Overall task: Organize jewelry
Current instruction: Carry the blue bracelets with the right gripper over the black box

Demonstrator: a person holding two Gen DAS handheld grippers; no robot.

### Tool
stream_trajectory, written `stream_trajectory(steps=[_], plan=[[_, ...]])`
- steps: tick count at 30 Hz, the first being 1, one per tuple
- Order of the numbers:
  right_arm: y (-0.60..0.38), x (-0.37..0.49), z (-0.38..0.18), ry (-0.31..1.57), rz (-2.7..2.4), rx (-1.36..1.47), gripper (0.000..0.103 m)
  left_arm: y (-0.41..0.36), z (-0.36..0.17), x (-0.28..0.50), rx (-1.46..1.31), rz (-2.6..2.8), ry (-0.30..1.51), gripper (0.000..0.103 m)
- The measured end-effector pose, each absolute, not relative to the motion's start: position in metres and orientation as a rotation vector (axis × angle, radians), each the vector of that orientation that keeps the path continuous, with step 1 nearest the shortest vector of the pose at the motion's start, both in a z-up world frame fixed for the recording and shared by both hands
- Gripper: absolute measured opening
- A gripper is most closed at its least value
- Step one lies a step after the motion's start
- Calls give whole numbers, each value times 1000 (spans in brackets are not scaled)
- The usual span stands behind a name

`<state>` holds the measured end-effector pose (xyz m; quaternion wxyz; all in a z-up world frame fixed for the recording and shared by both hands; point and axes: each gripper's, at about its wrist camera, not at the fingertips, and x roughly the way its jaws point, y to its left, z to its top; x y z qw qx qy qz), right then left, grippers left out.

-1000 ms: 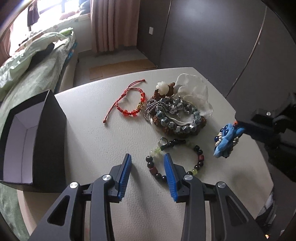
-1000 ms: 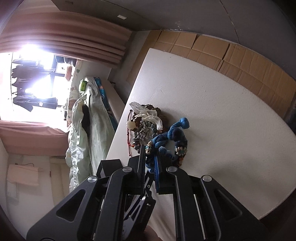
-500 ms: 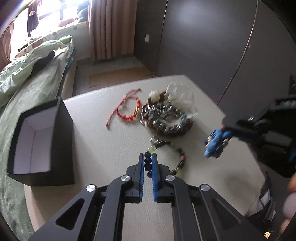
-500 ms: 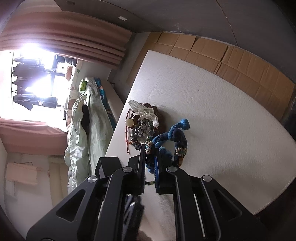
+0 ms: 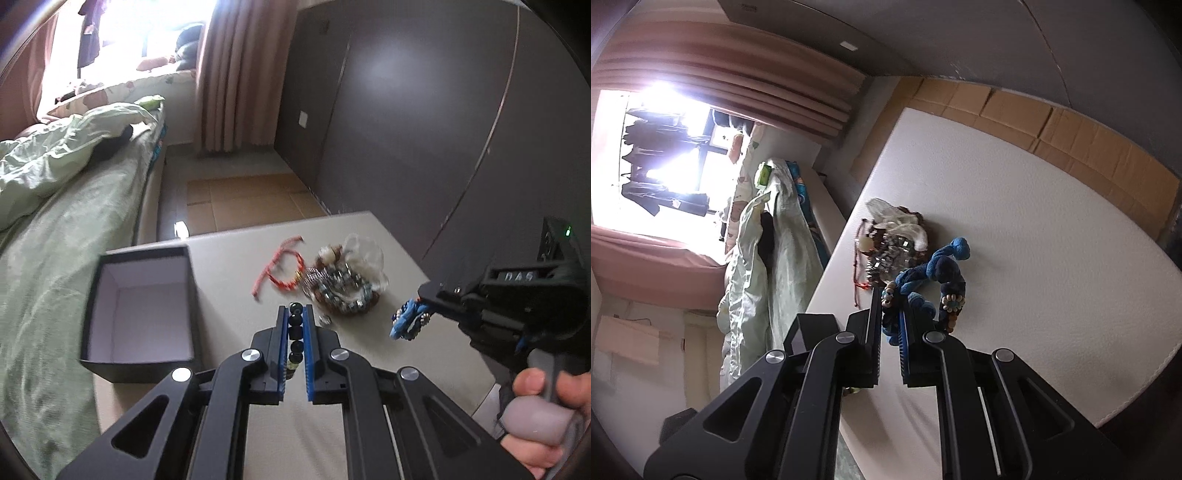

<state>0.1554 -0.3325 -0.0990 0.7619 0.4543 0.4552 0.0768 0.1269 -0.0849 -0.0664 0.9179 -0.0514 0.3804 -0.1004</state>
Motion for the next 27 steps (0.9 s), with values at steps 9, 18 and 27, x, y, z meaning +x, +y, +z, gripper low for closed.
stream_trajectory(steps=[9,18,27], plan=[[-294,158,-78,917,263,918,9,-40,-31,117,-162,-168,680,5],[-238,162,-53,854,439,811,9,16,-29,126,-246,-89,664,5],[-179,165,-47,867,567,700,9,44,-38,141,-305,-41,700,6]])
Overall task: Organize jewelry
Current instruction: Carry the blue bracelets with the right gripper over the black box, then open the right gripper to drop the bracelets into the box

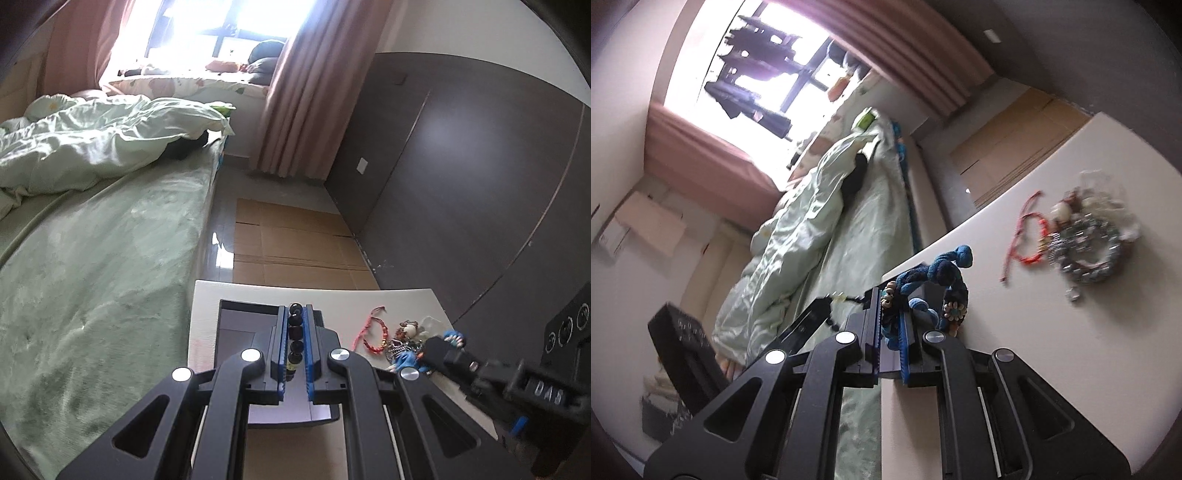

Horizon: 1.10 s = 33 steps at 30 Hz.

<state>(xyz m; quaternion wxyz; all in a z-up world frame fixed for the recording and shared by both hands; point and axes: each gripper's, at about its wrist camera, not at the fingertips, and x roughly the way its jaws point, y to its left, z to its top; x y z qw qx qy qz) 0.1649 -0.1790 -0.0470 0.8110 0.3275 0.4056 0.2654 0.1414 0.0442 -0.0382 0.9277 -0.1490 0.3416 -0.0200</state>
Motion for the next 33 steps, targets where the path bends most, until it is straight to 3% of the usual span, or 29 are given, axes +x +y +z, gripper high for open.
stream_trajectory(steps=[17,19,20,21,22,23,24,33], plan=[[-124,182,-74,948,608,647,9,90,-40,148,-435,11,732,7],[-120,181,-74,948,605,629,9,93,-40,146,-439,16,729,15],[-116,180,-72,943,615,609,10,94,-39,144,-440,22,724,27],[-111,179,-70,951,636,596,19,94,-37,143,-441,28,719,40],[-107,180,-69,966,650,592,50,94,-36,142,-442,34,714,46],[-106,179,-68,972,655,597,66,96,-35,139,-452,41,701,54],[-108,177,-67,955,639,607,77,98,-33,137,-459,44,696,60],[-161,172,-63,907,501,655,78,94,-29,127,-451,49,696,76]])
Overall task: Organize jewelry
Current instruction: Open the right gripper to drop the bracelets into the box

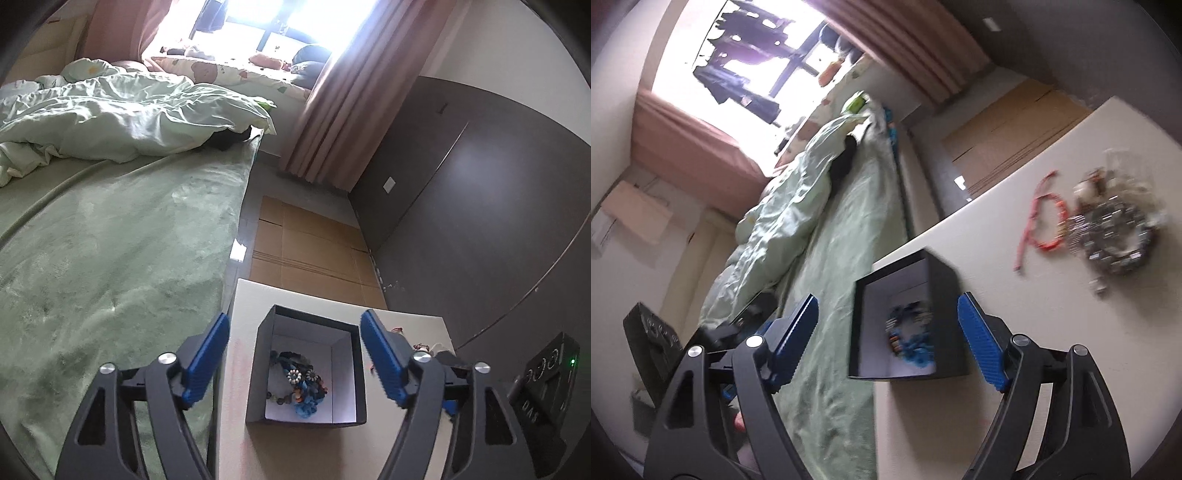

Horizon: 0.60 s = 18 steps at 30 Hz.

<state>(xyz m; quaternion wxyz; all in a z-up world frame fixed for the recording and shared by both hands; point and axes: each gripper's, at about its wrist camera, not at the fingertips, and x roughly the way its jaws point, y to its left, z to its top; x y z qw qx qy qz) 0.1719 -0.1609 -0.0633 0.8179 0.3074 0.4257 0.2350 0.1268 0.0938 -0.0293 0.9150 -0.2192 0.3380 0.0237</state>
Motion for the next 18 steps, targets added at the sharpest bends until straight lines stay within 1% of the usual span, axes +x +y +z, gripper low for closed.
stream_trajectory(steps=[3,18], plan=[[-178,170,-61,897,467,666,78,87,-29,124,-437,42,692,80],[-258,163,-72,931,261,735,77,34,-37,122,-361,-24,715,80]])
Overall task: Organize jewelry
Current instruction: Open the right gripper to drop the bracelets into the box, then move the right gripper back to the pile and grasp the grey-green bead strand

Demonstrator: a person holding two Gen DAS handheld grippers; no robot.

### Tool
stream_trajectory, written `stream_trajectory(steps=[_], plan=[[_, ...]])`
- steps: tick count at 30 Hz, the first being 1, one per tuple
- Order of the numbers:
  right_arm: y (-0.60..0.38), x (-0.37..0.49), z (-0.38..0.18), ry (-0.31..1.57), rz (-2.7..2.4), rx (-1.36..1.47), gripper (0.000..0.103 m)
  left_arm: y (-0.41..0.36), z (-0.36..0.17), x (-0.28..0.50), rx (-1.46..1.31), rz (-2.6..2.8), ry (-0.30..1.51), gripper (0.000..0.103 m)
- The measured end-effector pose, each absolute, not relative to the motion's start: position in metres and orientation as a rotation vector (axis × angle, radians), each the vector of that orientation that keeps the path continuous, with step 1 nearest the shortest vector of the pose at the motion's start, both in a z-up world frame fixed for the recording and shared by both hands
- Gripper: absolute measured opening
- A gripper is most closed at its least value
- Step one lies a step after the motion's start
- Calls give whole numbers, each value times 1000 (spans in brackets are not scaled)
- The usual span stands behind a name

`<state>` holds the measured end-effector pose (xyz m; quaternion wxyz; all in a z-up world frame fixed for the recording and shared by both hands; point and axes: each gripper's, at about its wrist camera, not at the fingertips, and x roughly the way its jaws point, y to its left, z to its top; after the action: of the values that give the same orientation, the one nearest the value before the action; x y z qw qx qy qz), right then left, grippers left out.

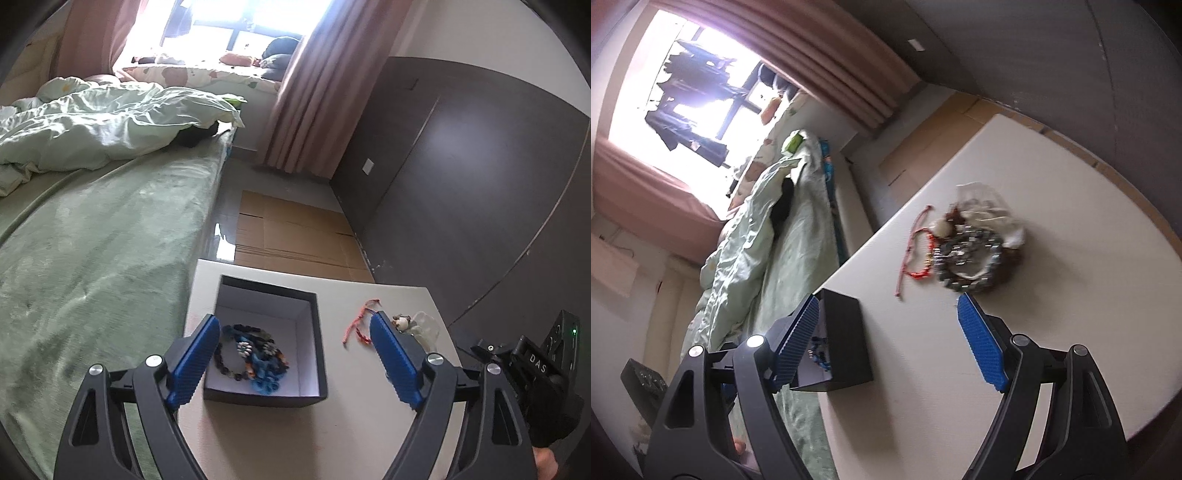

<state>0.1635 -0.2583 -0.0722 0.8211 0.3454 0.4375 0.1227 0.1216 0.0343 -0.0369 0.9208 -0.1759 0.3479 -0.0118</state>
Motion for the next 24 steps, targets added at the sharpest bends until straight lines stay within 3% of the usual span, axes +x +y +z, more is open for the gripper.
stream_trajectory(steps=[16,24], plan=[[-294,176,-105,1046,184,815,45,-19,-60,144,-301,-141,777,55],[-293,191,-117,1088,139,809,38,-28,-71,160,-290,-161,793,48]])
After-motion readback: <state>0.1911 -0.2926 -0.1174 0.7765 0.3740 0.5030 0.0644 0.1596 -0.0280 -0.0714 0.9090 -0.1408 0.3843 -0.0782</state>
